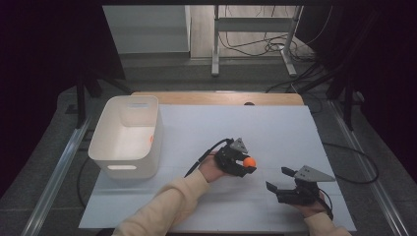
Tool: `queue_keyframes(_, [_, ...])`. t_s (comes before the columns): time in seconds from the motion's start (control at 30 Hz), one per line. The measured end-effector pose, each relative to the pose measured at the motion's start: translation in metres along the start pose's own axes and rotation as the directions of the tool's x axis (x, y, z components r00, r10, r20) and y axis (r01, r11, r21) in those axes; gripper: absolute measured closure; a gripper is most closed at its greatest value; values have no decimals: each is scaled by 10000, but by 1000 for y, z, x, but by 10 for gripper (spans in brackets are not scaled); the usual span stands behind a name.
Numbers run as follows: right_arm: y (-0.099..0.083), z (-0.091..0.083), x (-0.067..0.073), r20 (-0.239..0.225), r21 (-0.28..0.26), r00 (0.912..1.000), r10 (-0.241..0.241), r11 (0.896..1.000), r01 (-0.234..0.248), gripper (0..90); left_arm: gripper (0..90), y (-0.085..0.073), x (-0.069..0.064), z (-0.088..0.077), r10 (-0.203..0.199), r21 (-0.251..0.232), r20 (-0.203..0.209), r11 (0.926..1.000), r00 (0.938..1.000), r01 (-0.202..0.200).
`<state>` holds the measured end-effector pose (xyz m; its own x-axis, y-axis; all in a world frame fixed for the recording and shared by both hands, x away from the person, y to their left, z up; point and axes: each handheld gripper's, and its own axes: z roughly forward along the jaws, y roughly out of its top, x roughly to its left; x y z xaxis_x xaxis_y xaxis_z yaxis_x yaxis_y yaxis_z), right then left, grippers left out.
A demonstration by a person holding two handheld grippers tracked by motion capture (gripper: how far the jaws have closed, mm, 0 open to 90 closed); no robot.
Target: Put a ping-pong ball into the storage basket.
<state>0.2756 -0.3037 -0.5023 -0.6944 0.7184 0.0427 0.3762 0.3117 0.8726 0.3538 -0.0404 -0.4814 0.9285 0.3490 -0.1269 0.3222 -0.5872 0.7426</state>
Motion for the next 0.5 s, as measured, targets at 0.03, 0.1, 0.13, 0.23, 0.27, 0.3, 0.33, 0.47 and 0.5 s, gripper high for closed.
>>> queue_keyframes(0.03, [0, 0, 0, 15, 26, 10000, 7, 10000, -7, 160, 500, 0, 0, -1, 4, 10, -8, 10000, 10000, -4])
queue_keyframes(0.1, [0, 0, 0, 16, 2, 10000, 21, 10000, -21, 161, 500, -1, -1, -3, -12, -77, 15, 10000, 10000, 12])
queue_keyframes(0.13, [0, 0, 0, 16, 2, 10000, 21, 10000, -21, 161, 500, -1, -1, -3, -12, -77, 15, 10000, 10000, 12])
queue_keyframes(0.23, [0, 0, 0, 5, 0, 10000, 6, 10000, -6, 160, 499, -1, -4, -8, -40, -284, -39, 9996, 10000, 39])
queue_keyframes(0.27, [0, 0, 0, 6, 3, 10000, 6, 10000, -6, 160, 500, -1, -5, -11, -27, -339, -55, 9994, 10000, 25])
queue_keyframes(0.3, [0, 0, 0, 5, 4, 10000, -3, 10000, 3, 160, 499, -1, -5, -12, -31, -371, -74, 9993, 10000, 28])
queue_keyframes(0.33, [0, 0, 1, 1, 9, 10000, -10, 10000, 10, 160, 499, -1, -5, -14, 2, -385, -100, 9993, 9999, -6])
queue_keyframes(0.47, [0, 0, 1, -1, 12, 10000, -5, 10000, 5, 160, 498, -1, -5, -18, 18, -437, -127, 9990, 9999, -23])
queue_keyframes(0.5, [0, 0, 0, -5, 5, 10000, -6, 10000, 6, 161, 498, -2, -5, -19, 13, -442, -158, 9990, 9999, -20])
